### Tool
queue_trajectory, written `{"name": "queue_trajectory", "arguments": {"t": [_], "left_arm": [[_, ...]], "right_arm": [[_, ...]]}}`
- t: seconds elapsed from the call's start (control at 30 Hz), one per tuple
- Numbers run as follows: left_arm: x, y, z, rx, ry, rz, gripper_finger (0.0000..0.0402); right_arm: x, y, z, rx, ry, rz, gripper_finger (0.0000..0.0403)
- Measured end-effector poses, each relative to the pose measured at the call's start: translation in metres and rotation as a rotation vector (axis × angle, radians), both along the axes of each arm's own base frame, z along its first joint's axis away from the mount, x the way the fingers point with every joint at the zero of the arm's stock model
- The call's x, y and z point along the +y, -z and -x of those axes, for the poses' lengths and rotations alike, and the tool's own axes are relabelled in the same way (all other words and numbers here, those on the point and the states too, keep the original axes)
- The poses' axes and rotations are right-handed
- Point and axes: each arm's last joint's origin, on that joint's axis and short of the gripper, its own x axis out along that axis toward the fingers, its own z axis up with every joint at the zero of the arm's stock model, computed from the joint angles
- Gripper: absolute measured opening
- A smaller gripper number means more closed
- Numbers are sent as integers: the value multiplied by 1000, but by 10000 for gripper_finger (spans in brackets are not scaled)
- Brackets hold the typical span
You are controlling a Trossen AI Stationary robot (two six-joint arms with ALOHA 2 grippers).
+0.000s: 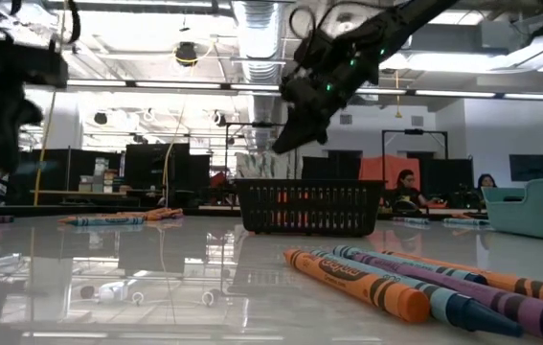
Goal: Sort crayons
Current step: Put the light blue green crayon into the green bin
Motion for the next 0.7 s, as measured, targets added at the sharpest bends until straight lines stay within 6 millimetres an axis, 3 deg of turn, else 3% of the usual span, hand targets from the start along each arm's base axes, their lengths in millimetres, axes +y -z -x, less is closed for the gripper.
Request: {"name": "queue_trajectory", "arguments": {"t": [0.33,0.7], "left_arm": [[4,-65,-8,-324,40,-206,0],[4,-93,-26,-564,85,-397,0]], "right_arm": [[56,-45,-9,-212,-203,31,72],[101,-68,-27,-450,-343,124,72]]}}
